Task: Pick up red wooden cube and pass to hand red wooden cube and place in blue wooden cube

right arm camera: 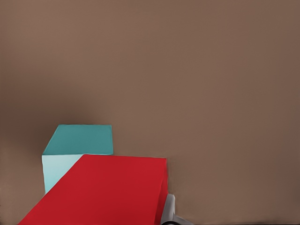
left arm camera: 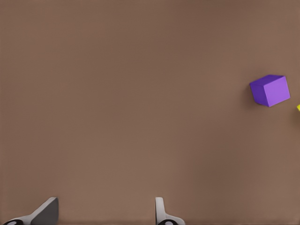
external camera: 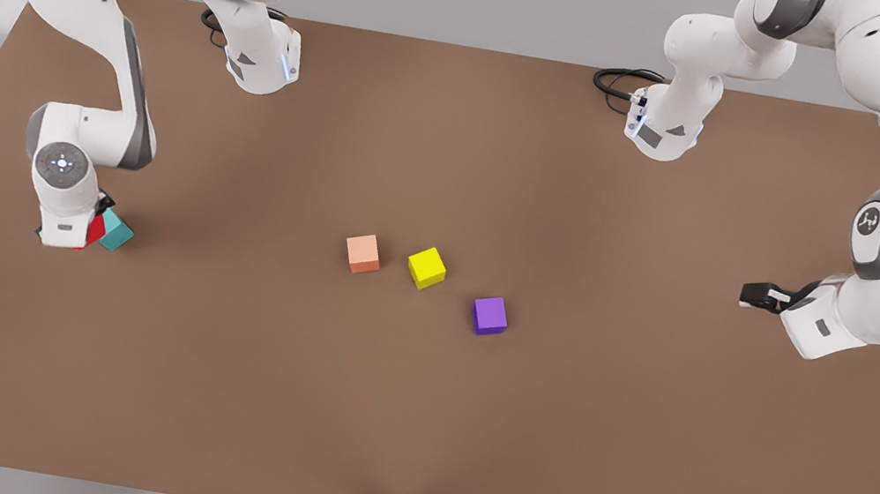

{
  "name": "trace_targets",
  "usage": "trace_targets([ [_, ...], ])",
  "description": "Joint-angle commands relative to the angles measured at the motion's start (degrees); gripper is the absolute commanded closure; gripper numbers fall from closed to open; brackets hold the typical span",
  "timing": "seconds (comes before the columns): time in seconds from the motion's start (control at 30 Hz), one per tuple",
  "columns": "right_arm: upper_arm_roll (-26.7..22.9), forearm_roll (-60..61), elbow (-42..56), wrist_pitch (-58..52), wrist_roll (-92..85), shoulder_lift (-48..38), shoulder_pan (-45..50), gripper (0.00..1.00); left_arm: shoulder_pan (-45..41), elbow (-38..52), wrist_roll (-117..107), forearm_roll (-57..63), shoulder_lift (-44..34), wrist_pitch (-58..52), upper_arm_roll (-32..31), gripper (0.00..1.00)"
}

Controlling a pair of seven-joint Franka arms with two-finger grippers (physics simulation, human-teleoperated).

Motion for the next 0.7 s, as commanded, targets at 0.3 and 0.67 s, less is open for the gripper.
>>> trace_targets([
  [0.3,0.4,12.5,-3.2,-8.2,-13.6,0.6,-1.8,0.09,0.0,0.0,2.5,0.1,0.0,-0.1,0.0,0.00],
  [0.67,0.8,22.7,1.9,-9.8,-14.3,1.2,-1.4,0.00,0.0,0.0,2.5,0.1,0.0,-0.1,0.0,0.00],
])
